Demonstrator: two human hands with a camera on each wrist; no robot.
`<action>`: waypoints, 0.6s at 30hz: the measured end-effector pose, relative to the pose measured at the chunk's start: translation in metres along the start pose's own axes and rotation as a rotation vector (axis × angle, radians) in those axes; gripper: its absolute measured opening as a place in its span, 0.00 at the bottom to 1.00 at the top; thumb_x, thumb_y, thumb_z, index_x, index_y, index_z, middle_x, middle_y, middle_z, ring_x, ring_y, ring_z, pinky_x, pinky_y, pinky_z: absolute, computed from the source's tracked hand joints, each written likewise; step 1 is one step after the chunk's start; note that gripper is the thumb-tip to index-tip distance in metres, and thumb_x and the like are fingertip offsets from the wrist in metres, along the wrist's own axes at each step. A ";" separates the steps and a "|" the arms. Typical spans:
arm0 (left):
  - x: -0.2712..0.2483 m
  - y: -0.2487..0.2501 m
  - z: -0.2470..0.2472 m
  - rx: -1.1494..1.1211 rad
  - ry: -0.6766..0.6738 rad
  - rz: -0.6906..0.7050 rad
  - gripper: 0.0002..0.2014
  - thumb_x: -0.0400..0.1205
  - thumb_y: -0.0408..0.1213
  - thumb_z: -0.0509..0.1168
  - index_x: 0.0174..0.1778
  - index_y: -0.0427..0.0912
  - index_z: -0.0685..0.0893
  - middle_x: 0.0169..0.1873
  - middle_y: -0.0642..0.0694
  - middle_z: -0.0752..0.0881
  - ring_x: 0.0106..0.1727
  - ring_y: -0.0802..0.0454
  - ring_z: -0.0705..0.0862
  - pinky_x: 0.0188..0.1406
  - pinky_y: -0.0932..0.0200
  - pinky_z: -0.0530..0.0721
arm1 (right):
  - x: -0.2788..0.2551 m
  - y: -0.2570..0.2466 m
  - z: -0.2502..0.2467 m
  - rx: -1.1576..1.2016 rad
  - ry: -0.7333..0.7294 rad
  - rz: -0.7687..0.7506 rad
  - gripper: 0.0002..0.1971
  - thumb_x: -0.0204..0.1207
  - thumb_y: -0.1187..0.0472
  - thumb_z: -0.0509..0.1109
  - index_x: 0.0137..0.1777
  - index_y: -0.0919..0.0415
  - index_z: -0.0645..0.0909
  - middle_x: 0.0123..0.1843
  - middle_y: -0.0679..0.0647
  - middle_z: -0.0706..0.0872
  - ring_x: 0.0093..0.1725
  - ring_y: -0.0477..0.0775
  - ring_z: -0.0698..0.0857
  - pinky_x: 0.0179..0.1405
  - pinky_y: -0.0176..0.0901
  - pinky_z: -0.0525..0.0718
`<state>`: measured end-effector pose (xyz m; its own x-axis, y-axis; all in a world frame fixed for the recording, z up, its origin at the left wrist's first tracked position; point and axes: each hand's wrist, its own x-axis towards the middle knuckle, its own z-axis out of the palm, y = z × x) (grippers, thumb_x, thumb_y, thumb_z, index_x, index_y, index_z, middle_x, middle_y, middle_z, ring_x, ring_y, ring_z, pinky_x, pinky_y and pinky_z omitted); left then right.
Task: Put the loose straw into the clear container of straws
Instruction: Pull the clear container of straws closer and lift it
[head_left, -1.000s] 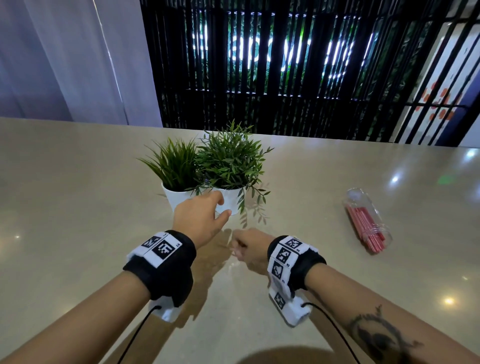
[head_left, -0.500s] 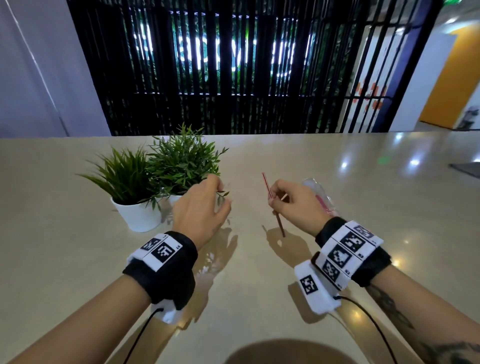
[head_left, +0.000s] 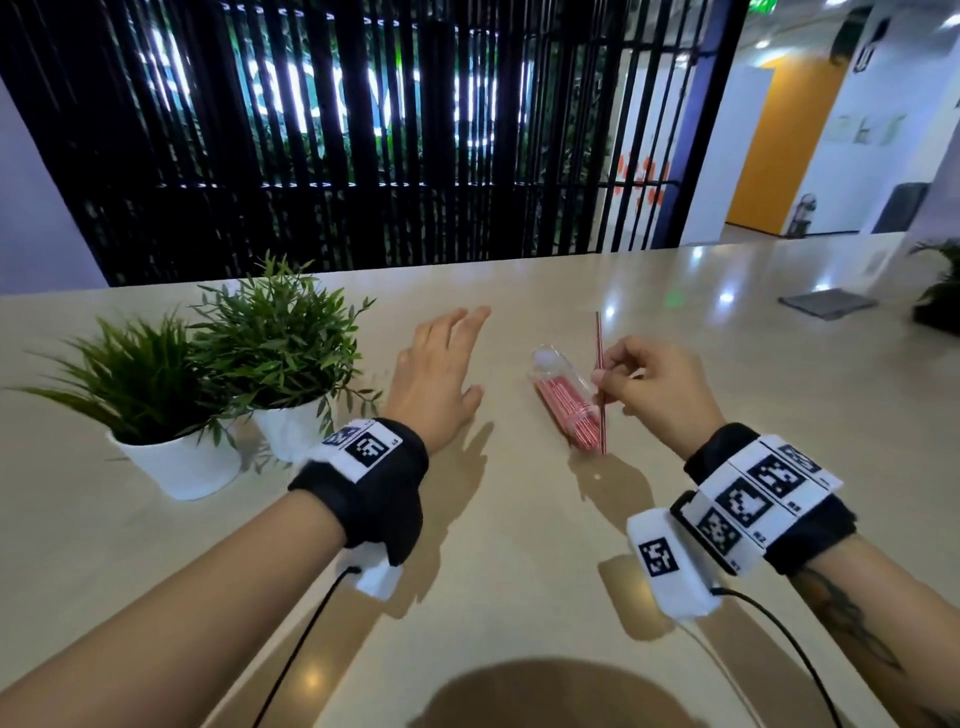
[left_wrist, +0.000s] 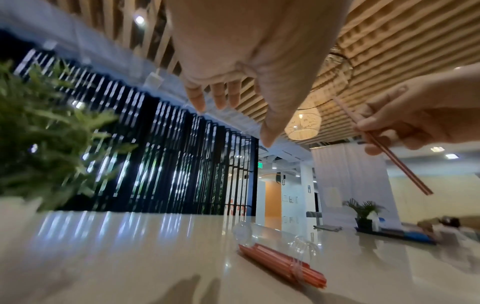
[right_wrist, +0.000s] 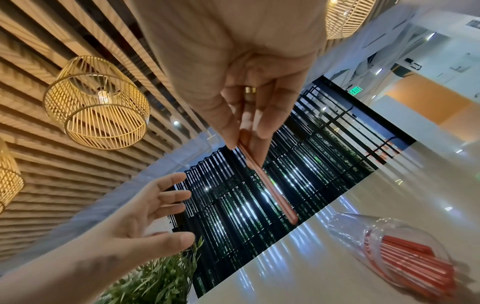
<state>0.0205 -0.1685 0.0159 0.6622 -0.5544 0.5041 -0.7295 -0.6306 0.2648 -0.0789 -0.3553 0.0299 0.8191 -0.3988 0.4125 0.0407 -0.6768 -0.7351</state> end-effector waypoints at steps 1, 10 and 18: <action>0.006 0.004 0.006 -0.060 -0.003 -0.019 0.37 0.76 0.34 0.65 0.78 0.48 0.54 0.75 0.40 0.65 0.74 0.42 0.63 0.67 0.44 0.69 | 0.000 0.005 -0.005 0.014 0.016 -0.002 0.10 0.68 0.68 0.70 0.31 0.53 0.77 0.29 0.51 0.80 0.40 0.63 0.88 0.30 0.35 0.79; 0.034 0.028 0.073 -0.002 -0.160 -0.050 0.38 0.74 0.26 0.63 0.78 0.49 0.54 0.76 0.41 0.65 0.75 0.42 0.64 0.67 0.46 0.69 | 0.013 0.042 -0.017 0.141 0.033 -0.010 0.10 0.68 0.67 0.72 0.29 0.57 0.78 0.26 0.55 0.82 0.26 0.46 0.87 0.22 0.22 0.73; 0.054 0.032 0.116 0.029 -0.312 -0.030 0.30 0.79 0.33 0.59 0.77 0.47 0.58 0.75 0.40 0.68 0.74 0.40 0.66 0.66 0.42 0.71 | 0.023 0.071 -0.004 0.180 -0.021 -0.023 0.08 0.68 0.63 0.73 0.30 0.55 0.79 0.27 0.55 0.84 0.31 0.54 0.88 0.22 0.23 0.74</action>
<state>0.0522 -0.2817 -0.0435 0.7074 -0.6722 0.2183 -0.7064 -0.6623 0.2497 -0.0593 -0.4146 -0.0104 0.8282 -0.3705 0.4204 0.1598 -0.5629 -0.8109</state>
